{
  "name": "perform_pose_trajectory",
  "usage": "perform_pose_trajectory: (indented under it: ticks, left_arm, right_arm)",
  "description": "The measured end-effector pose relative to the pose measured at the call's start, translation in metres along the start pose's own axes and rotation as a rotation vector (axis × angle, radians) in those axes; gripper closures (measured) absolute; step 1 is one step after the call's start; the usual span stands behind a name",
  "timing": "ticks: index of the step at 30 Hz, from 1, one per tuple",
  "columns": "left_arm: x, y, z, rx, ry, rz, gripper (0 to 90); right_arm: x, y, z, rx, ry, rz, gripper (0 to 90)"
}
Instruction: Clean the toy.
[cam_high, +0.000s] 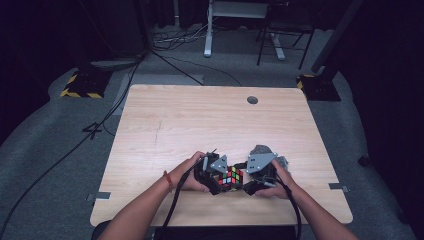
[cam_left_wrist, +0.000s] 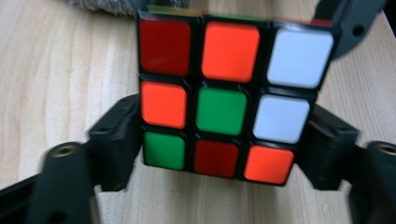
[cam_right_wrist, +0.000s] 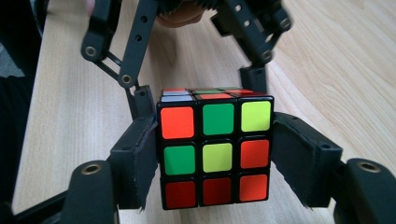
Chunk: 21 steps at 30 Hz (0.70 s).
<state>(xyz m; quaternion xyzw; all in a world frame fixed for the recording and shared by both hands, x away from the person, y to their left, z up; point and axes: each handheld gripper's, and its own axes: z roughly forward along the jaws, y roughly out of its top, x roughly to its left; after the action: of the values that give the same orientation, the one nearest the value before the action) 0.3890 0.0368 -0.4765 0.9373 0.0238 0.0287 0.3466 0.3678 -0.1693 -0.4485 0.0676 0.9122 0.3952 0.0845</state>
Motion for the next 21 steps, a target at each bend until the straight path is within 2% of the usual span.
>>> perform_pose_trajectory:
  ticks: [3,4,5,6,7,8,9,10,11,13,16,21]
  left_arm:
    - [-0.001,0.000,-0.003,-0.017,-0.005,0.005,25.1]
    - [-0.001,0.000,-0.006,-0.029,0.010,0.011,23.7]
    - [-0.001,0.000,-0.009,-0.055,0.001,0.002,24.4]
    - [-0.001,0.000,-0.012,-0.069,-0.004,0.006,29.7]
    - [-0.002,0.001,-0.014,-0.063,0.007,0.019,30.4]
    - [-0.003,0.001,-0.015,-0.052,0.032,0.023,31.1]
    - [-0.001,0.000,-0.016,-0.041,0.048,0.022,31.1]
    - [0.000,-0.002,-0.018,-0.048,0.034,0.017,31.5]
    - [0.001,-0.003,-0.019,-0.063,0.023,0.005,32.1]
    - [0.001,-0.004,-0.018,-0.060,0.021,-0.006,32.3]
    - [0.003,-0.008,-0.019,-0.051,0.014,-0.010,32.2]
    - [0.003,-0.016,-0.015,0.017,0.027,0.009,31.6]
  right_arm:
    - [0.000,0.003,0.000,0.020,0.004,-0.001,34.0]
    - [0.001,0.004,0.000,0.027,0.003,0.002,34.0]
    - [0.000,0.005,0.000,0.037,-0.001,0.005,34.0]
    - [0.000,0.006,-0.001,0.048,-0.008,0.001,34.0]
    - [0.000,0.007,-0.002,0.056,-0.010,-0.003,34.1]
    - [-0.001,0.008,-0.004,0.043,0.000,-0.005,53.9]
    - [-0.001,0.008,-0.004,0.043,0.000,-0.005,53.9]
    - [-0.001,0.009,-0.007,0.008,0.013,0.003,55.1]
    - [0.000,0.010,-0.007,0.007,0.008,0.002,53.1]
    - [0.001,0.010,-0.003,0.030,-0.006,-0.007,49.4]
    - [0.001,0.008,-0.001,0.002,0.002,0.004,53.9]
    - [0.004,0.009,0.001,-0.009,0.011,-0.008,53.3]
